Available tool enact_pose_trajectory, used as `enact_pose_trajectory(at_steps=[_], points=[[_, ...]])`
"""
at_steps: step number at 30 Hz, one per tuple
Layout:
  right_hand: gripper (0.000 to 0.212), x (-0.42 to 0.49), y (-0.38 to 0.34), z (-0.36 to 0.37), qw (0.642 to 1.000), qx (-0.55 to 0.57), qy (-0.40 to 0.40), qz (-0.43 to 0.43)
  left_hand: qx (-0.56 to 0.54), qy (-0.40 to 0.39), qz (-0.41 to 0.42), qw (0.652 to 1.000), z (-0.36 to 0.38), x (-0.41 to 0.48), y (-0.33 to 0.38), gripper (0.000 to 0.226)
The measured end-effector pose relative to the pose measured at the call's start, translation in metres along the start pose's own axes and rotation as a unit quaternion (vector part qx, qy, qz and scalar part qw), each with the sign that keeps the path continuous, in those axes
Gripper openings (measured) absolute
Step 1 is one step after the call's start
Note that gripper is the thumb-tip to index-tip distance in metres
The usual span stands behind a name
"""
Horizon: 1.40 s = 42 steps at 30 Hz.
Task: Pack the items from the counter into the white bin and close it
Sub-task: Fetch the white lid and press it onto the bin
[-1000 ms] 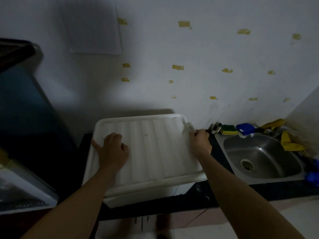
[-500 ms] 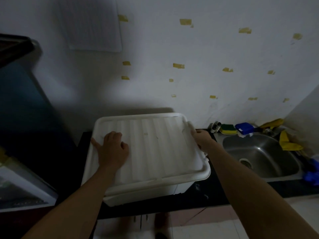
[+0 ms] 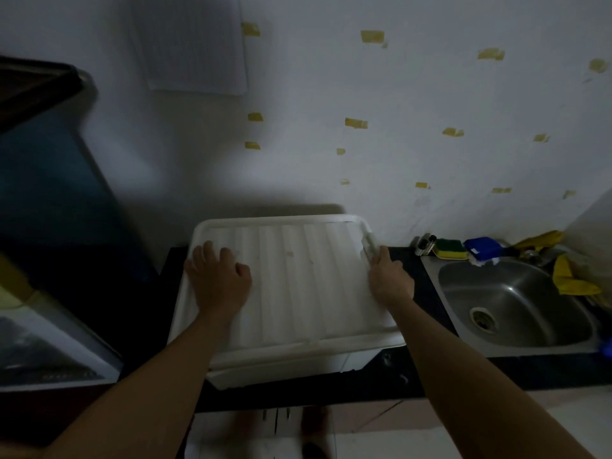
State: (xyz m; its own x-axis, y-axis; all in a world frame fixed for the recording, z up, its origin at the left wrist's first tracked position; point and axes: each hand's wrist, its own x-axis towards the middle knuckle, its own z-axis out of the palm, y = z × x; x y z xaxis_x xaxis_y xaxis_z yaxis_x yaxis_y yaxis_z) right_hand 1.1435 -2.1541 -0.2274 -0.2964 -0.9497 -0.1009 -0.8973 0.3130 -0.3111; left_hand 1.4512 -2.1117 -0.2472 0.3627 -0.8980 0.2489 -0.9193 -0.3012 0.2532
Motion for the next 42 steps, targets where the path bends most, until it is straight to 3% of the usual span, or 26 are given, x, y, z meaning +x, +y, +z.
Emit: enact_pose_trajectory(at_steps=[6,10,15,19,24,28,34,38,42], points=[[0.037,0.007,0.005,0.005,1.000,0.014,0.004,-0.027,0.020,-0.085,-0.121,0.989,-0.004,0.010,-0.002,0.062],[0.037,0.018,0.008,0.010,0.998,0.011,-0.011,-0.066,-0.057,-0.085,-0.197,0.975,-0.005,0.029,-0.021,0.064],[0.056,0.036,0.005,0.013,0.998,0.038,-0.004,-0.053,-0.045,-0.092,-0.219,0.970,-0.003,0.036,-0.026,0.073],[0.057,0.049,0.003,0.015,0.996,0.056,-0.038,-0.057,-0.065,-0.086,-0.210,0.972,-0.005,0.029,-0.035,0.081],[0.058,0.069,-0.003,0.014,0.994,0.045,-0.046,-0.084,-0.095,-0.088,-0.256,0.958,-0.010,0.015,-0.046,0.093],[0.066,0.074,-0.011,0.018,0.990,0.019,0.009,-0.138,-0.107,-0.075,-0.270,0.954,-0.012,-0.002,-0.058,0.101],[0.073,0.079,-0.027,0.020,0.972,-0.013,-0.009,-0.235,-0.111,-0.040,-0.328,0.937,-0.024,-0.039,-0.069,0.102],[0.072,0.078,-0.050,0.023,0.947,-0.042,-0.004,-0.320,-0.122,-0.003,-0.370,0.921,-0.034,-0.077,-0.080,0.092],[0.073,0.064,-0.078,0.029,0.910,-0.051,-0.004,-0.411,-0.103,0.026,-0.431,0.896,-0.053,-0.116,-0.088,0.103]])
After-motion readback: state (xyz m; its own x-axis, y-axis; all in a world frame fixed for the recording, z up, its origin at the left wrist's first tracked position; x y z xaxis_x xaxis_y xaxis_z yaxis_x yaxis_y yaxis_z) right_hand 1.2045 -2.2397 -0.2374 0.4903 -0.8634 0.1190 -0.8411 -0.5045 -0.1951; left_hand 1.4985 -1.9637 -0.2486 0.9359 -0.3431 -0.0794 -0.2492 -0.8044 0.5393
